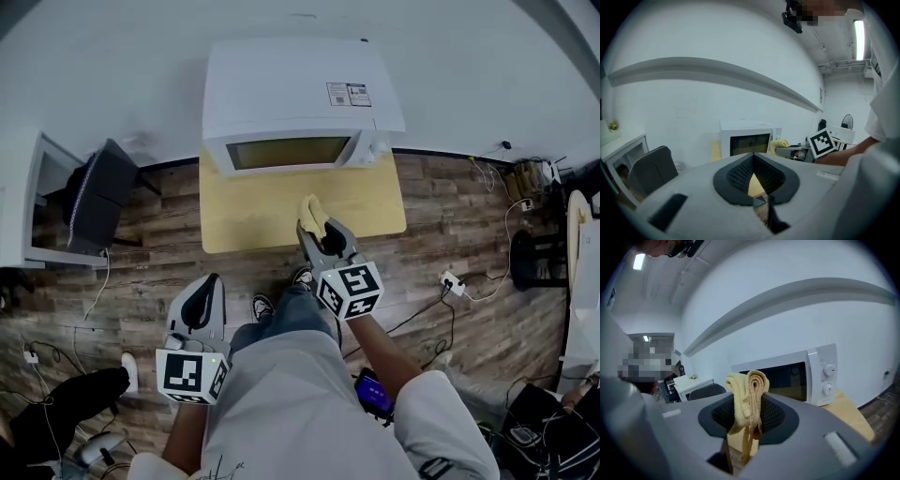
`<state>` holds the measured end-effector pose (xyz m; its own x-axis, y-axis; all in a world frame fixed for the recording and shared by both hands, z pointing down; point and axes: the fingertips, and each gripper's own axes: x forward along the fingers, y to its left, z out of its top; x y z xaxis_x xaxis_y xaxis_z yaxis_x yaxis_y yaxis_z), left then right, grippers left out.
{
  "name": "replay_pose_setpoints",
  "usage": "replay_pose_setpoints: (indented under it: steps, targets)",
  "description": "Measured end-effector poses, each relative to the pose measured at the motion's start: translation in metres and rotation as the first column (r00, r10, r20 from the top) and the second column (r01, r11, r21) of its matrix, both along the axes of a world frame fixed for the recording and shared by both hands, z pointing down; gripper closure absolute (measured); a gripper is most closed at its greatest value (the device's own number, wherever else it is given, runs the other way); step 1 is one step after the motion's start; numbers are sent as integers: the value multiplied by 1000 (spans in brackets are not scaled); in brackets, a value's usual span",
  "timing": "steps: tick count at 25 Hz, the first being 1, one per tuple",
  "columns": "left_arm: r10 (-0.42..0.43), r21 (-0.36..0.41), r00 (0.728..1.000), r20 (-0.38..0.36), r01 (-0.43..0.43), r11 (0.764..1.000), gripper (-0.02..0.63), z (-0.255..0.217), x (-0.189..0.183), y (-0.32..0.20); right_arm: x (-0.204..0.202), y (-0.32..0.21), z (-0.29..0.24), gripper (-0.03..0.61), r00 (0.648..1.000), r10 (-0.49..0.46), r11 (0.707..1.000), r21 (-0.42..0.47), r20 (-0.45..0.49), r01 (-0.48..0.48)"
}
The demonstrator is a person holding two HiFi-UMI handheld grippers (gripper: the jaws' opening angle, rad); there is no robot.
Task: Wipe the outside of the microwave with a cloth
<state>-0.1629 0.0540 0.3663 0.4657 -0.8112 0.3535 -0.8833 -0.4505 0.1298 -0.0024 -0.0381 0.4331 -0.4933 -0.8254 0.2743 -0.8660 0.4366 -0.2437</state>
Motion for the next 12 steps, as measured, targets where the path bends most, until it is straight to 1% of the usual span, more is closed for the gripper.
replay_pose_setpoints:
  steps: [8,12]
  targets:
    - [-17,14,1000,-26,17,1000,623,-4,-5,-9,31,32,-38,457,999,47,999,4,-15,-47]
    - [-44,28,999,-25,45,999,623,-9,-10,-22,45,38,-54,457,997,75,997,13,-32,-74]
